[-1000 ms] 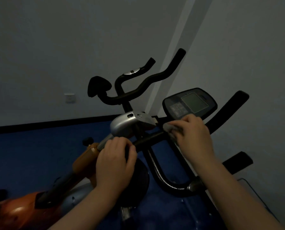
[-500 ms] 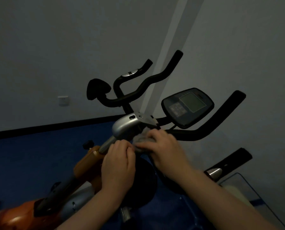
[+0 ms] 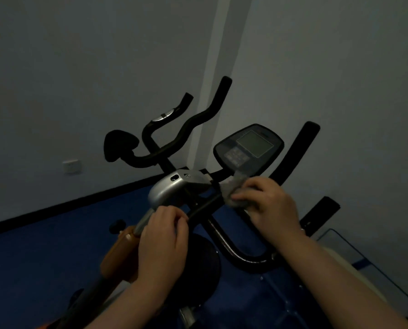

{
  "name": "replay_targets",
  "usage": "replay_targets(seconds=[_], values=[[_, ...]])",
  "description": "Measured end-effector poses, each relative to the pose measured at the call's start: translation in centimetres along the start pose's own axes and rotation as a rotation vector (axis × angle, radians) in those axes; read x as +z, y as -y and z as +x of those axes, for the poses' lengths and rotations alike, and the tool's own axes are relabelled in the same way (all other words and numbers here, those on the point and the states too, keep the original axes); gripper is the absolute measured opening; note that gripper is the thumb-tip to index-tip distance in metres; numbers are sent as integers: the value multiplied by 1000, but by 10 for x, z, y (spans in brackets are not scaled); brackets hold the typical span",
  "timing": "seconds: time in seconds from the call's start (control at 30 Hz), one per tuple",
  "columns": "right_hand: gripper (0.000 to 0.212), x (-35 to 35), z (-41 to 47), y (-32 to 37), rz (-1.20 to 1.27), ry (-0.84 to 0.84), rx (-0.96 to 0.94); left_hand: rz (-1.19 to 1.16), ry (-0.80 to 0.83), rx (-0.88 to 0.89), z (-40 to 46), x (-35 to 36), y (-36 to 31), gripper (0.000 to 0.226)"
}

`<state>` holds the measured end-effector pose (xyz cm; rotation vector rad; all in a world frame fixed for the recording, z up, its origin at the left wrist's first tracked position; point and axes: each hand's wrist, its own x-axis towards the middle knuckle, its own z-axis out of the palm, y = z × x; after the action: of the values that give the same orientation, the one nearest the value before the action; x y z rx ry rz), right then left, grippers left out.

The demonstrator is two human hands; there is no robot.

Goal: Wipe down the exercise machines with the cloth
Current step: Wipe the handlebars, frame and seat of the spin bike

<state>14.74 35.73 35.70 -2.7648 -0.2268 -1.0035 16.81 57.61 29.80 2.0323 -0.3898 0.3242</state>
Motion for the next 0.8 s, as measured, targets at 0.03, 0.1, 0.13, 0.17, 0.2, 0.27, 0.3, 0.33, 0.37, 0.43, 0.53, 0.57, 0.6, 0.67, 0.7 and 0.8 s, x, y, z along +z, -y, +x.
replay_targets(seconds=[0.03,0.1,0.13,0.17,0.2,0.27,0.3,0.33,0.37,0.43,0.53,0.57,0.6,0.67,0.7,0.8], values=[[25,1,2,11,12,1,-34,2,10,17,6,0,-6,15],[30,11,2,30,4,96,-123,-10,31,43,20,2,-22,15],[35,15,0,33,-20,138,-126,-21,45,50,26,3,-30,15],[39,15,-2,27,-33,147,-83,-27,59,57,32,5,-37,16],[40,12,-4,18,-39,117,-7,-25,72,67,36,6,-42,15],[38,-2,-8,2,-40,26,185,-8,97,81,40,9,-46,16],[35,-8,-9,-1,-34,-3,274,-1,106,80,41,11,-47,17],[33,-11,-7,-1,-25,-41,339,7,114,78,41,14,-46,16],[32,-10,-3,3,-6,-74,374,23,127,76,41,17,-45,13],[33,-3,7,19,40,-26,329,96,147,91,40,21,-44,10],[37,4,3,25,28,118,254,207,165,140,39,22,-40,15],[37,-1,1,19,20,119,296,216,170,135,39,21,-40,17],[37,-7,0,12,9,111,359,209,175,118,39,20,-39,18],[33,-15,5,7,-14,78,461,161,182,56,40,20,-36,18],[32,-13,12,12,-29,55,450,120,186,9,42,20,-35,17],[30,5,28,48,-9,196,295,76,211,-78,44,21,-32,12]])
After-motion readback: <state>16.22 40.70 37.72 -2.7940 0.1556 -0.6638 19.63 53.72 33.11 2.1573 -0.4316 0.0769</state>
